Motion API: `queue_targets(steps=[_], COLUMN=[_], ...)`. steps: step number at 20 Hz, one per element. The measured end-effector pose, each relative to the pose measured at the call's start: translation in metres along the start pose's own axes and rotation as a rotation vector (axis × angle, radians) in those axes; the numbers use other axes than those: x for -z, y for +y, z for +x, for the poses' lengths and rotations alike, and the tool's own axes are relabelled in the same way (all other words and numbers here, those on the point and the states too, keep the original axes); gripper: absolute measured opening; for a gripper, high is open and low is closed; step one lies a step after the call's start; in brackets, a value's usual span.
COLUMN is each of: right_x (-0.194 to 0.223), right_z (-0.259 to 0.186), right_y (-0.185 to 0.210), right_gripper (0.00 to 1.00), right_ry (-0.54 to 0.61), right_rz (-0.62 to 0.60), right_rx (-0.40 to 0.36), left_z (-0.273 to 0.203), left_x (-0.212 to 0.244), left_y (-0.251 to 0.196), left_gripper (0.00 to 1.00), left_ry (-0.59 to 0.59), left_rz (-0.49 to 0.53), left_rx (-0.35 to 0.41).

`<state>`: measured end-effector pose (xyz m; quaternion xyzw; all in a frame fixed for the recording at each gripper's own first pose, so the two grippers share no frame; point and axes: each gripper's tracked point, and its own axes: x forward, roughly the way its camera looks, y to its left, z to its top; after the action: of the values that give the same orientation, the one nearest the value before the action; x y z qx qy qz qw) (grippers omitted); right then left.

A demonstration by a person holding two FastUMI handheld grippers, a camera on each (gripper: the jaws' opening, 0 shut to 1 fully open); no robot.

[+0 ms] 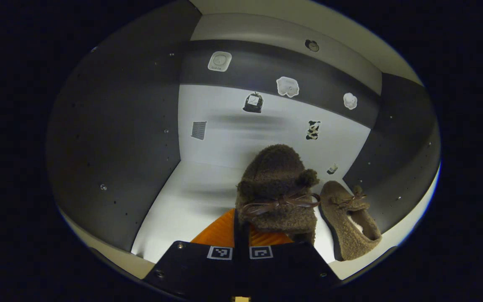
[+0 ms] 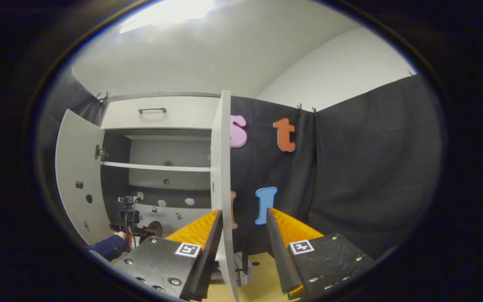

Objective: Grab one shoe with the right hand and put it into the shoe cabinet, grab the other shoe with the left hand and put it into the shoe cabinet; then close the right door with the right hand and the left door with the left hand.

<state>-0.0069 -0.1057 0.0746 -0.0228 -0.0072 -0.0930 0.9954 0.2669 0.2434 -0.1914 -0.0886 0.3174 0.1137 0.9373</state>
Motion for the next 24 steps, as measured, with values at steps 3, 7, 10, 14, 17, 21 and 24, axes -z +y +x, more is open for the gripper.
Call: queue_targets(steps=[3,7,10,14,17,21,24], right_x=[0.003,0.004,0.004,0.006,0.008,0.011,0.015], right_z=[0.002,0.003,0.003,0.006,0.006,0.005,0.006], right_y=[-0.005,-0.012,-0.020,-0.025,-0.028,-0.033,-0.036], right_gripper=[0.63,0.63,0.62,0.63,0.63,0.63,0.63], right_ry=[0.008,0.009,0.008,0.009,0.012,0.018,0.027], right_rz=[-0.008,-0.012,-0.012,-0.006,-0.005,0.002,0.005], right_rx=[0.017,0.036,0.051,0.055,0.052,0.042,0.029], left_z=[0.011,0.024,0.028,0.030,0.030,0.025,0.013], left_x=[0.002,0.010,0.014,0.017,0.016,0.023,0.025], left_y=[0.000,0.003,0.005,0.006,0.001,-0.003,0.005], left_gripper=[0.01,0.01,0.01,0.01,0.05,0.20,0.33], left_ry=[0.008,0.036,0.050,0.063,0.068,0.102,0.113], left_rz=[0.002,0.027,0.035,0.065,0.101,0.120,0.116], left_rx=[-0.012,-0.033,-0.053,-0.072,-0.062,-0.035,-0.042])
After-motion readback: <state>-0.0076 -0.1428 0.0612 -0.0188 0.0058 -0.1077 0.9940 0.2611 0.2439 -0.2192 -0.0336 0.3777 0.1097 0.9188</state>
